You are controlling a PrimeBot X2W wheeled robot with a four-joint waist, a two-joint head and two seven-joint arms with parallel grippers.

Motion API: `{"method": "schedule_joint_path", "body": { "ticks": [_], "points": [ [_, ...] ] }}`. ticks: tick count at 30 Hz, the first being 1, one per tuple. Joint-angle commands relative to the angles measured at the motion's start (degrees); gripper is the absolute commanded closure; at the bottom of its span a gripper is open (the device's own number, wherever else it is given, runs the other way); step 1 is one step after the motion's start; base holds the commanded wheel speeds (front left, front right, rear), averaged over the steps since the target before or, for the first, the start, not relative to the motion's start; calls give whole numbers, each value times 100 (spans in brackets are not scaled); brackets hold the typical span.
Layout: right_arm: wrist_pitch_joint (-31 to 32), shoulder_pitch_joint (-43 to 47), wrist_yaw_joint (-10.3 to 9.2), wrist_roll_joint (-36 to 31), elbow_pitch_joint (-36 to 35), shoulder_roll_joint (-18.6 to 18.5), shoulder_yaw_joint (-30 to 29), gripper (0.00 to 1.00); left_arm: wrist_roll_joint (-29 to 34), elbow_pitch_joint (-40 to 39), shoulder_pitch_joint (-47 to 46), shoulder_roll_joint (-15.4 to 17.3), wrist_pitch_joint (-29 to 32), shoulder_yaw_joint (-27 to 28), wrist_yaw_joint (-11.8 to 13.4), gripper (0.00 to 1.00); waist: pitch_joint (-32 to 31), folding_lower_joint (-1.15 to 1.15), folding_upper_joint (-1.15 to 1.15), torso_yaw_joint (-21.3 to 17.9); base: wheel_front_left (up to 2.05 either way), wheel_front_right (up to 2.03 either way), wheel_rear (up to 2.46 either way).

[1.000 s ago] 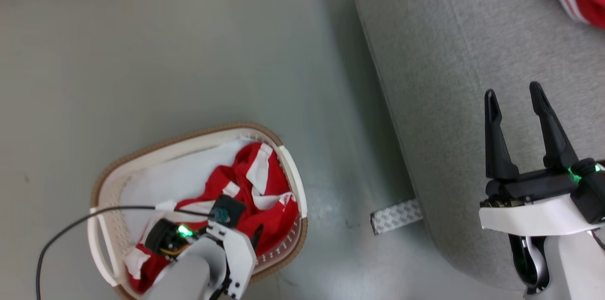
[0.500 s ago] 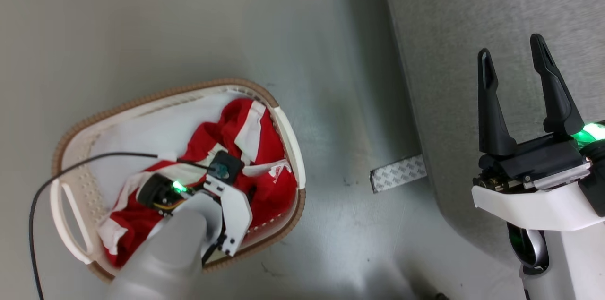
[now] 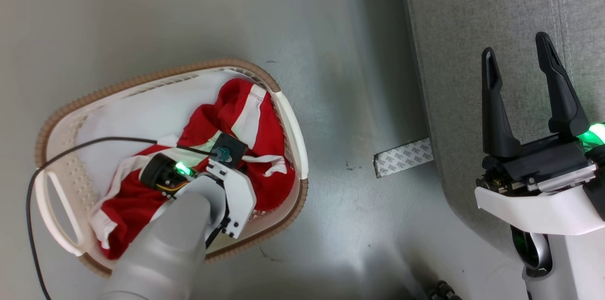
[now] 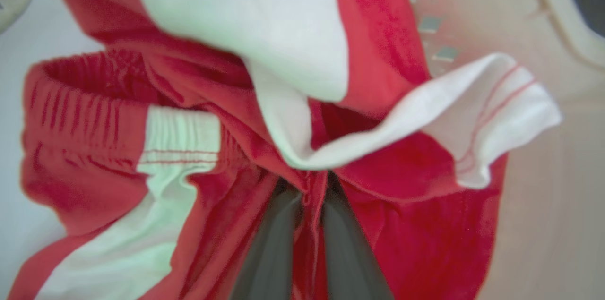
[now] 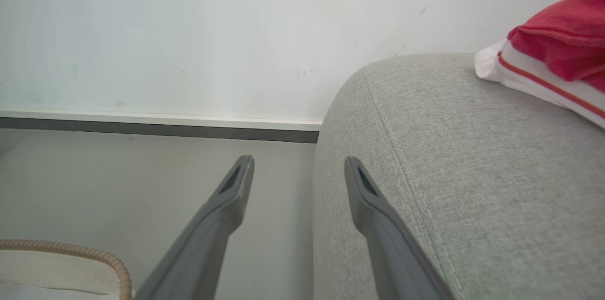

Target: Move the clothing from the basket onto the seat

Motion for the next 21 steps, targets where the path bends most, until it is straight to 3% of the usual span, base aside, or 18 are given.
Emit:
{"method": "schedule_joint_path", "body": {
  "ticks": [1,9,21],
  "points": [
    [0,66,-13,-28,10,-7,-24,0,-51,9,-46,-6,-81,-16,-15,100,-61,0,0,27,0,0,0],
    [0,210,-14,65,207,-6,-60,0,-638,-111,278,-84,-635,152,-22,100,-770,0,0,211,0,0,0],
    [0,820,-13,143,698,-46,-99,0,-1403,-764,1362,-97,-857,227,-18,100,-2521,0,0,538,0,0,0]
  ]
}}
